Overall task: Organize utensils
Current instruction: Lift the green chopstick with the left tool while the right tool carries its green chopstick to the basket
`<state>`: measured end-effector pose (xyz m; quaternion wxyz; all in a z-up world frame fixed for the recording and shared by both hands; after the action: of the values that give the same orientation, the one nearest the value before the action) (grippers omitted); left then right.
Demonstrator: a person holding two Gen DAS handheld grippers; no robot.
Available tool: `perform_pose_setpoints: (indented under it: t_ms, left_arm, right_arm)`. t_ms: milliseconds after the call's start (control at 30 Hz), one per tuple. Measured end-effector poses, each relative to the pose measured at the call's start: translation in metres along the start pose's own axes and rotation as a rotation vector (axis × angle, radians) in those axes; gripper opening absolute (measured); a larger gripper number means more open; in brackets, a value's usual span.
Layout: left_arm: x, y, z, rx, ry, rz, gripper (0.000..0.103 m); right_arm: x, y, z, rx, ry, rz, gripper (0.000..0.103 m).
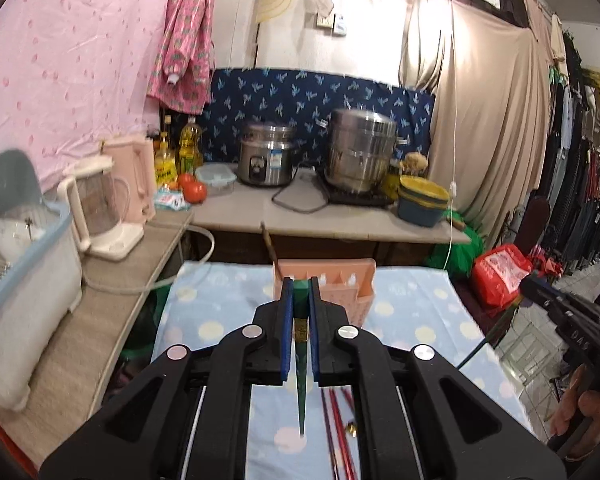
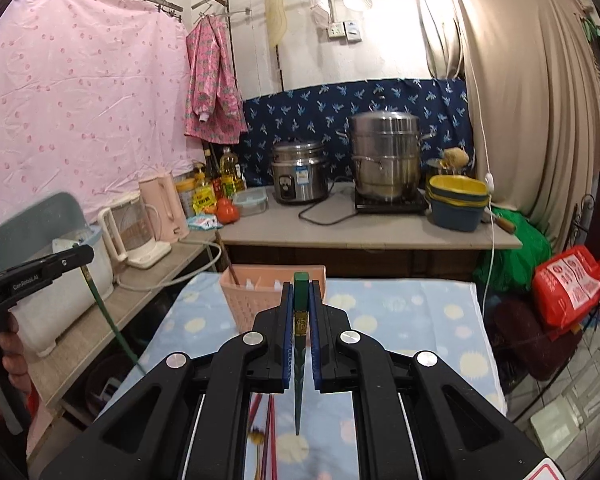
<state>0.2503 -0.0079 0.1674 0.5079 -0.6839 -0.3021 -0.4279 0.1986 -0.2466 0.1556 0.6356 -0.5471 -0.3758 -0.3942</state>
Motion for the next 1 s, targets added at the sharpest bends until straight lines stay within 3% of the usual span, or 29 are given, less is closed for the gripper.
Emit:
perform_pose_setpoints:
  t_ms: [300, 467, 633, 1000]
  left_arm:
    - [0.117, 0.047, -0.008, 0.019, -0.007, -0.146, 0.007]
    - [0.148, 0.088, -0.006, 0.048, -0.008, -0.181, 0.007]
    - [0.144, 0.138, 0.003, 0.052, -0.028, -0.147, 0.007]
    - [0.079, 0.218, 0.029, 0.055, -0.068, -0.003, 0.007]
  right_arm:
    - [0.087, 0.085, -0.007, 0.026, 0.069, -0.054, 0.007]
    - [0.113, 0.131, -0.004, 0.007, 0.057, -0.079, 0.007]
    - [0.108, 0.177, -0.009, -0.005, 0.057, -0.053, 0.007]
    - [0.056, 0.241, -0.014, 0.005, 0.066, 0.075, 0.007]
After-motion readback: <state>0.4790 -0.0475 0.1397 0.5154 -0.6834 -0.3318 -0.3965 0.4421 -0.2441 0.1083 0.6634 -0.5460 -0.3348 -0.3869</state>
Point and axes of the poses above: each gripper's, at about its wrist camera, not at the fingertips, and y roughly the way its jaws point, z to its left, x to its top, the point moved 9 cm from there along y, roughly the way its jaws point, and after that the axes turned 1 degree about x, right-handed, at the moved point
